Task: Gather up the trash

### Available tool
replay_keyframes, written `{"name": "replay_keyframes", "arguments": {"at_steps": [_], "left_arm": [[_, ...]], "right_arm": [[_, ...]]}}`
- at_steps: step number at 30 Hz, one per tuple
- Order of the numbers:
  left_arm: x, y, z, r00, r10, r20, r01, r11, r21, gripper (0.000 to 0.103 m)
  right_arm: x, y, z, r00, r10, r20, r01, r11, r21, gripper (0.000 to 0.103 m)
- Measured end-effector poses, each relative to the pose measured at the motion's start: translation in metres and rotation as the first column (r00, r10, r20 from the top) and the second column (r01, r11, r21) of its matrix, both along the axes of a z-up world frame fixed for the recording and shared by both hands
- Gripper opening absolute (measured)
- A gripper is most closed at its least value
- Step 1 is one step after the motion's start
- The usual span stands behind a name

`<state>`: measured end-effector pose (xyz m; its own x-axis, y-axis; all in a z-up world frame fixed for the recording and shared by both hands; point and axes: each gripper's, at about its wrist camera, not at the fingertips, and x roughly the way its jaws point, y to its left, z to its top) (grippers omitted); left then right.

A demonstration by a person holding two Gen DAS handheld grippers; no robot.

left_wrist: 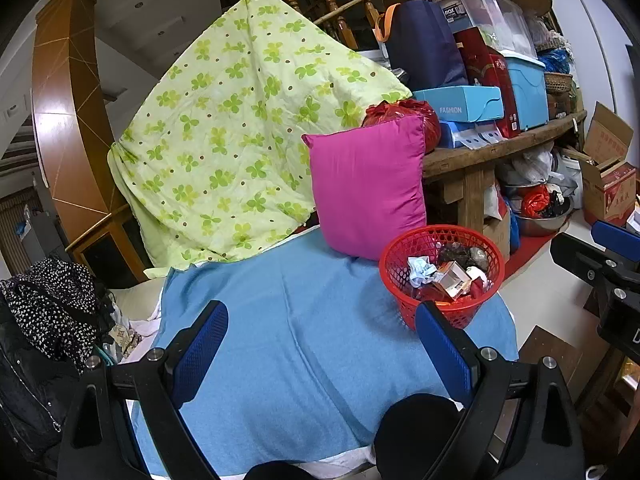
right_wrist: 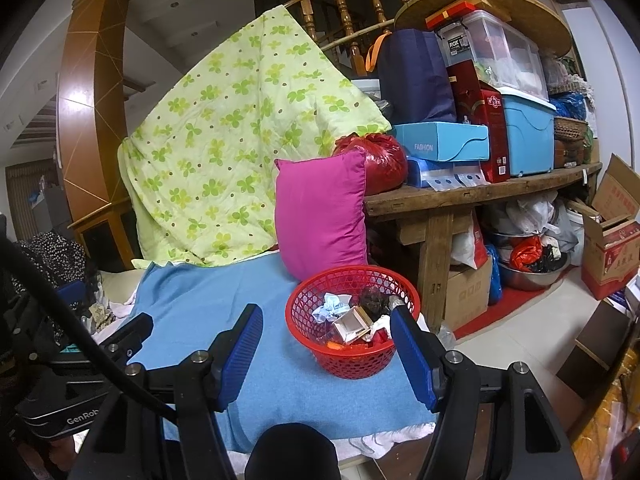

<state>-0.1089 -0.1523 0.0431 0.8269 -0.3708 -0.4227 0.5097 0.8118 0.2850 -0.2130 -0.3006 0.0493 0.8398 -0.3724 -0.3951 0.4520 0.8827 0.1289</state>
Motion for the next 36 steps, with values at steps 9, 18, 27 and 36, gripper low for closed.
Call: {"name": "replay_keyframes", "arguments": {"at_steps": [9, 18, 27, 36], "left_arm": [[0.001, 0.003, -0.003, 1.000, -0.006, -0.008, 0.006, 1.000, 0.001, 0.095], [0.005, 0.009, -0.006, 1.000, -0.003, -0.013, 0.003, 1.000, 0.001, 0.095], [0.007, 0.011, -0.007, 1.000, -0.001, -0.017, 0.001, 1.000, 0.000, 0.095], [0.008, 0.011, -0.008, 1.000, -0.002, -0.021, 0.002, 1.000, -0.002, 0.095]], "right_arm": [[0.004, 0.002, -0.005, 1.000, 0.003, -0.009, -0.003, 1.000, 0.001, 0.070], [0.007, 0.005, -0.007, 1.000, 0.009, -0.016, -0.009, 1.000, -0.001, 0.070], [0.007, 0.005, -0.007, 1.000, 0.008, -0.017, -0.009, 1.000, -0.002, 0.070], [0.011, 0.009, -0.007, 1.000, 0.014, -0.021, -0.014, 1.000, -0.002, 0.070]]}}
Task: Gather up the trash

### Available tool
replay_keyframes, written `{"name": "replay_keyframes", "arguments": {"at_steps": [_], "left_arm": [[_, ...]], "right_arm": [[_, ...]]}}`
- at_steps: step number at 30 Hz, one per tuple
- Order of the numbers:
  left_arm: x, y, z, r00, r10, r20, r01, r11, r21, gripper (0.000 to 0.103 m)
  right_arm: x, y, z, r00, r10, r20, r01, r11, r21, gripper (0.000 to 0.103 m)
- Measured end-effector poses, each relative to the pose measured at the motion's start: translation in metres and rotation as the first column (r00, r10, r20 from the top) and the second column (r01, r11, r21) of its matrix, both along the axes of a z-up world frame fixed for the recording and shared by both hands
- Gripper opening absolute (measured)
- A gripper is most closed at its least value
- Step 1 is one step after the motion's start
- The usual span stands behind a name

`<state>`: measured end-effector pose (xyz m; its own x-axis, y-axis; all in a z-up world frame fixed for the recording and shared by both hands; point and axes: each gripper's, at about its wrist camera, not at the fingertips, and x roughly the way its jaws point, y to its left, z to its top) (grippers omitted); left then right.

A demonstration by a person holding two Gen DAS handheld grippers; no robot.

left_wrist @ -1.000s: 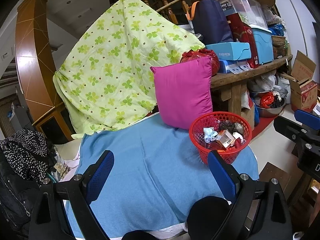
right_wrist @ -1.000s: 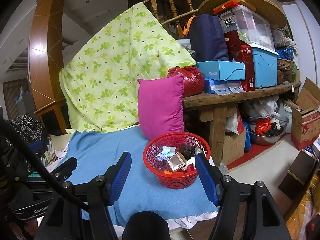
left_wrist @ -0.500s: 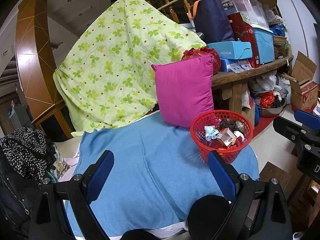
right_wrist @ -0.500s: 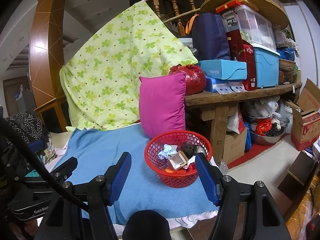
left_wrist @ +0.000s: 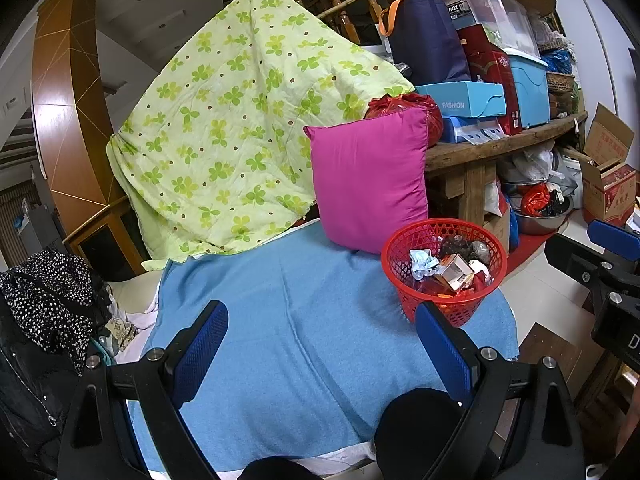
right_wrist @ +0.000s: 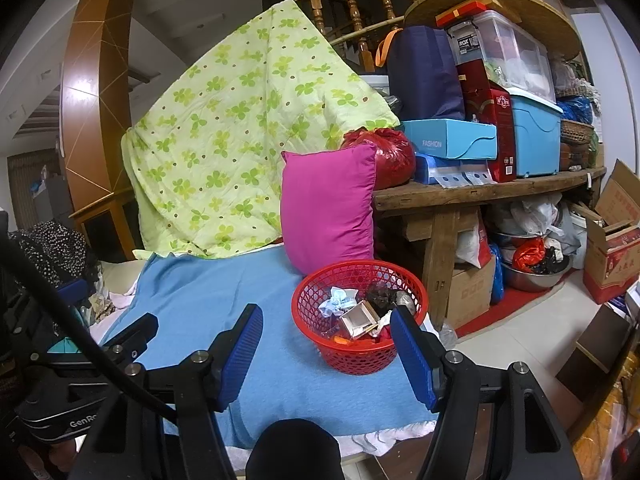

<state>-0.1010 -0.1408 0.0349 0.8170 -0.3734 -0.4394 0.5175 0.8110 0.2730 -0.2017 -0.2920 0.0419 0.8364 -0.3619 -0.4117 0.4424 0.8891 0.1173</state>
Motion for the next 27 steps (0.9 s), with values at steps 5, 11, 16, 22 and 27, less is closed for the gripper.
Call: {"name": "replay_keyframes", "arguments": {"at_steps": [5, 11, 16, 22, 27], "left_arm": [[0.000, 0.001, -0.001, 1.000, -0.001, -0.002, 0.001, 1.000, -0.001, 0.095], [0.001, 0.001, -0.002, 1.000, -0.001, -0.004, 0.001, 1.000, -0.001, 0.095], [0.005, 0.001, -0.008, 1.000, 0.001, -0.015, -0.001, 1.000, -0.002, 0.095], [0.011, -0.001, -0.013, 0.999, 0.005, -0.033, -0.005, 1.000, -0.001, 0.095], [0.016, -0.004, -0.019, 0.999, 0.008, -0.051, -0.007, 1.000, 0.009, 0.095]], "right_arm": [[0.000, -0.001, 0.000, 1.000, -0.002, 0.001, 0.002, 1.000, 0.001, 0.070], [0.000, -0.001, 0.000, 1.000, 0.000, -0.001, 0.000, 1.000, 0.000, 0.070], [0.005, 0.002, -0.003, 1.000, 0.004, -0.015, -0.004, 1.000, -0.003, 0.070], [0.010, -0.003, -0.004, 1.000, -0.002, -0.020, 0.002, 1.000, -0.002, 0.070], [0.014, -0.009, -0.008, 1.000, -0.008, -0.027, 0.008, 1.000, 0.004, 0.070]]}}
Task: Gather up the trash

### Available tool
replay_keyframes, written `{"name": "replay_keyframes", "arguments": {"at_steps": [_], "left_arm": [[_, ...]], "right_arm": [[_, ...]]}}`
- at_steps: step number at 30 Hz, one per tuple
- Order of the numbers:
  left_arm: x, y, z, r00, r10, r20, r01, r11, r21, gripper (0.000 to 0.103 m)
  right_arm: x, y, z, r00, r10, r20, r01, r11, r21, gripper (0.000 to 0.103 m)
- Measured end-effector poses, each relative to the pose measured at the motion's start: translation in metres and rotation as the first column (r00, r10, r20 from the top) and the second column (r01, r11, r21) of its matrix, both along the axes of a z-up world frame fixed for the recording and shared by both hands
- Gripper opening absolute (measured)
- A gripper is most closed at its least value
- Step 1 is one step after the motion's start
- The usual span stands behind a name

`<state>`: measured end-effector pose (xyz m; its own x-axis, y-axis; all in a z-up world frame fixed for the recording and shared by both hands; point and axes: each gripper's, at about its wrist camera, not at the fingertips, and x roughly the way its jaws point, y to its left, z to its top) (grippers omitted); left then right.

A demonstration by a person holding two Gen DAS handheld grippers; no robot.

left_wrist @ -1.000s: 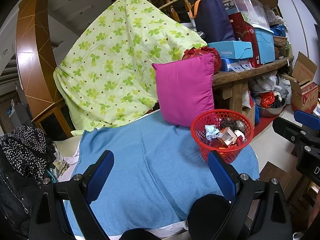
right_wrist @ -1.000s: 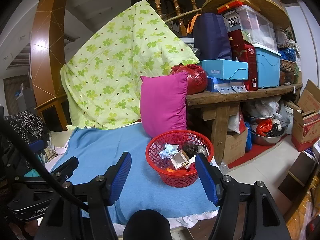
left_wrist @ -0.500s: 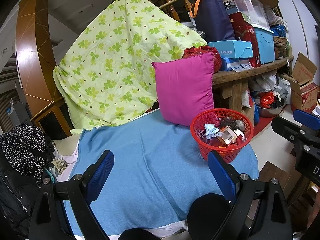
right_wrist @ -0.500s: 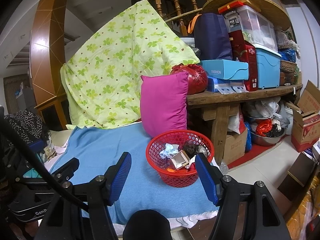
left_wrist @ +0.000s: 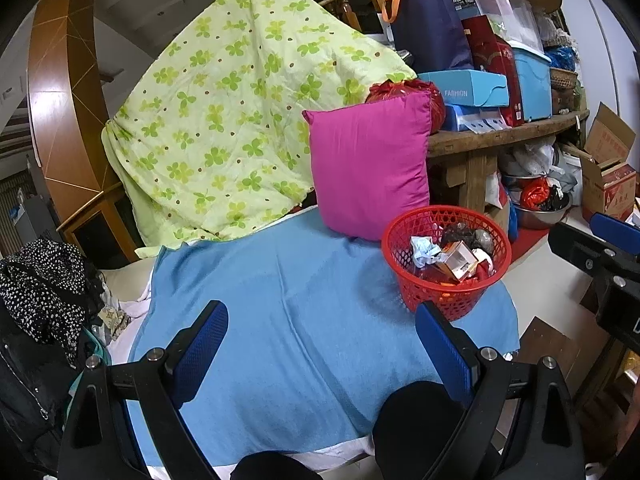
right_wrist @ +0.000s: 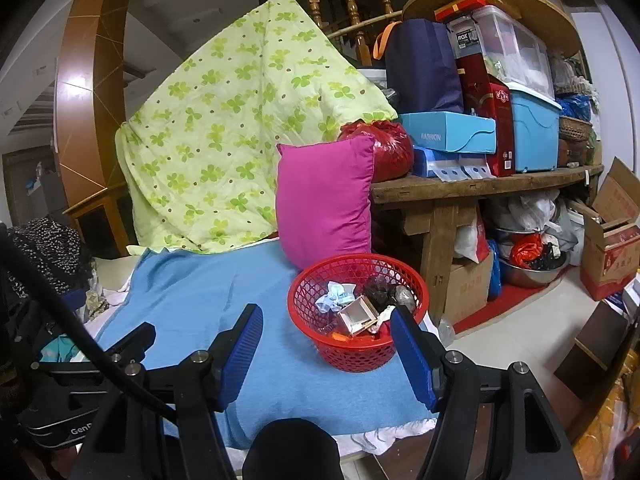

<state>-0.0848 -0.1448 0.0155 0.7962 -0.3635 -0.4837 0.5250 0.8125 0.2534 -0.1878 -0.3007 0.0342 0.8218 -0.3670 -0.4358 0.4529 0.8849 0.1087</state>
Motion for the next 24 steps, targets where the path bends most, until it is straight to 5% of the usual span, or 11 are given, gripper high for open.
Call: {"name": "replay_keyframes", "arguments": {"at_steps": [24], "left_arm": [[0.016, -0.024, -0.024, 0.999, 0.000, -0.053, 0.003, 0.999, 0.051, 0.095]], "right_arm": [[0.010, -0.026, -0.024, 1.000, -0.012, -0.027, 0.013, 0.998, 0.054, 0.070]]}}
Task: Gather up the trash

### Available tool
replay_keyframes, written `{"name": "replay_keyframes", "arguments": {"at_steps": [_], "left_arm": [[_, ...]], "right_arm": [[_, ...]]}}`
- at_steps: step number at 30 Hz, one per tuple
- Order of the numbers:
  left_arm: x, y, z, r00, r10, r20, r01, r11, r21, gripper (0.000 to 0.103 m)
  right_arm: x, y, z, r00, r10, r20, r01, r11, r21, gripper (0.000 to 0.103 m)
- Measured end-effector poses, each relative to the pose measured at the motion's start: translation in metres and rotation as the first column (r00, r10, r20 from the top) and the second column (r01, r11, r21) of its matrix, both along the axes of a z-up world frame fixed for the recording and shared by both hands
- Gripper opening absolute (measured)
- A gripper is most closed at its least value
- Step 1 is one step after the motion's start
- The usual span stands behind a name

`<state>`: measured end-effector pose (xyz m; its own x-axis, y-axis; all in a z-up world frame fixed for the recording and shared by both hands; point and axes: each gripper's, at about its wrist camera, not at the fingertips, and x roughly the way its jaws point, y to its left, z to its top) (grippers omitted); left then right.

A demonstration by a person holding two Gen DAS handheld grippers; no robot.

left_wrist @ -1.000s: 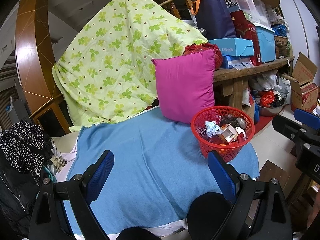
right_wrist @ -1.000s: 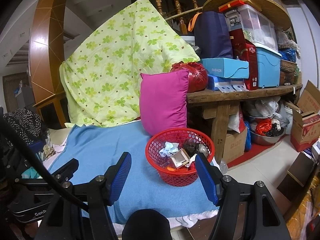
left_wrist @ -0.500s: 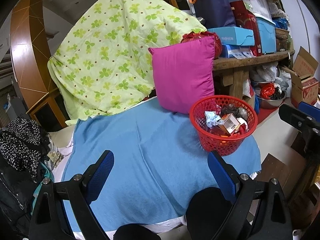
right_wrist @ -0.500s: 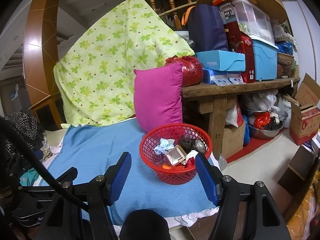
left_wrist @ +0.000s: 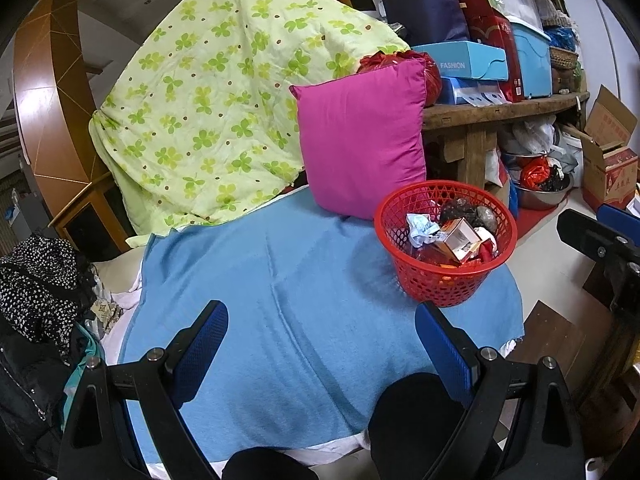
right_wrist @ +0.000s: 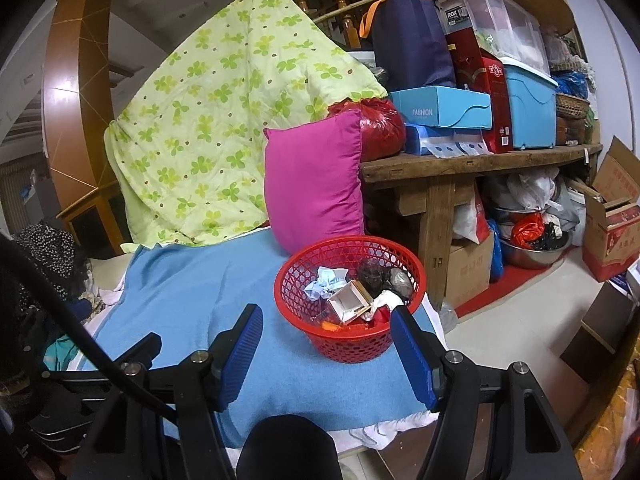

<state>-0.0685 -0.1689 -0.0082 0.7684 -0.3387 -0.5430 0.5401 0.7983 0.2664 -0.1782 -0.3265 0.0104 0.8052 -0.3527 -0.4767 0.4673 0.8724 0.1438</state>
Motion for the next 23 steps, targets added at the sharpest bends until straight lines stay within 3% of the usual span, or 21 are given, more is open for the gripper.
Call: {"name": "replay_keyframes", "arguments": {"at_steps": [17, 20, 23], "left_arm": [[0.042, -0.010, 0.001, 0.998, -0.064, -0.010, 0.063, 0.997, -0.041, 0.095], [0.056, 0.001, 0.002, 0.998, -0.057, -0.009, 0.056, 0.992, -0.111, 0.095], [0.096, 0.030, -0.007, 0.997, -0.004, -0.083, -0.011, 0.984, -0.178, 0.095]], "right_arm": [[0.042, -0.015, 0.008, 0.998, -0.065, 0.002, 0.065, 0.997, -0.048, 0.070], [0.053, -0.015, 0.007, 0.998, -0.057, 0.005, 0.057, 0.997, -0.051, 0.070], [0.071, -0.007, 0.003, 1.000, -0.016, 0.000, 0.016, 0.998, -0.059, 0.070]]}}
